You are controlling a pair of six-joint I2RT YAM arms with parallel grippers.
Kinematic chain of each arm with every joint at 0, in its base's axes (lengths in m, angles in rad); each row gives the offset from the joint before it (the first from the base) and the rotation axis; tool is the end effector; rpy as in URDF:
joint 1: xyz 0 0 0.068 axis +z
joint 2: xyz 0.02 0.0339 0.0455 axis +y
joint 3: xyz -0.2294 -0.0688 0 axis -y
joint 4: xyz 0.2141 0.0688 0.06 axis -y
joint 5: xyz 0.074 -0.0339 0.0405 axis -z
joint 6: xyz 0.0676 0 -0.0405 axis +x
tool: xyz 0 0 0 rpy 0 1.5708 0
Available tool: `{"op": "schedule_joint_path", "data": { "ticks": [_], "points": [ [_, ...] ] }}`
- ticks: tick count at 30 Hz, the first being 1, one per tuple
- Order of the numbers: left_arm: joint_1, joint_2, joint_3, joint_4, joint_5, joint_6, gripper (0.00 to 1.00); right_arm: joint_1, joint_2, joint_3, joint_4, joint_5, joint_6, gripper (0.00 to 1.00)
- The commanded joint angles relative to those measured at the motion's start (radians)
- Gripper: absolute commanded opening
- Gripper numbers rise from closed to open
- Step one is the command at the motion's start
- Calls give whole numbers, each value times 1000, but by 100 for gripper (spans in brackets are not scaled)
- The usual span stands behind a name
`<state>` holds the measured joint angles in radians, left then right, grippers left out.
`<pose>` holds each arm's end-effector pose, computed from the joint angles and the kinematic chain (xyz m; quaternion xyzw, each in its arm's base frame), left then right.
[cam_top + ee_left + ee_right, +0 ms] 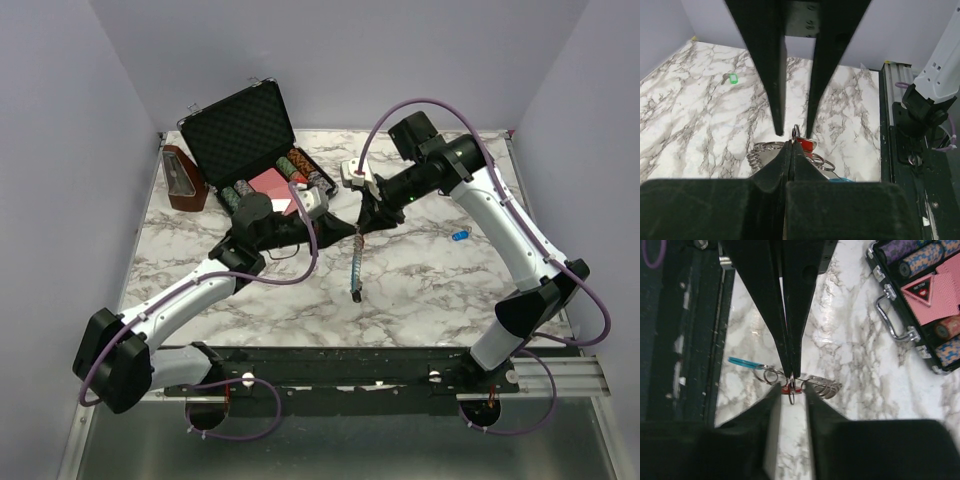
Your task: Put the keys on the keyring
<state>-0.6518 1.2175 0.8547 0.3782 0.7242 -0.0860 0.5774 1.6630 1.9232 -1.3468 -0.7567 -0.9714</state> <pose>0.2008 -0.2095 0.3108 0.4255 0.5596 -0.4721 0.5319 0.2176 0.1971 0.3460 -0.6942 0.5830 0.3081 0.2887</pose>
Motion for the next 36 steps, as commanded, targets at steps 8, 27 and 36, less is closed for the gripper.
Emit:
{"op": "schedule_joint_path", "data": {
  "ticks": [8, 27, 36],
  "points": [
    [-2, -116, -270, 545, -112, -297, 0, -79, -31, -38, 0, -272, 123, 52],
    [-20, -53, -424, 1048, -275, -523, 0, -90, -54, -190, 339, -564, 448, 50],
    [-20, -38, -427, 1061, -319, -543, 0, -88, -60, -233, 365, -561, 453, 33]
  ]
}}
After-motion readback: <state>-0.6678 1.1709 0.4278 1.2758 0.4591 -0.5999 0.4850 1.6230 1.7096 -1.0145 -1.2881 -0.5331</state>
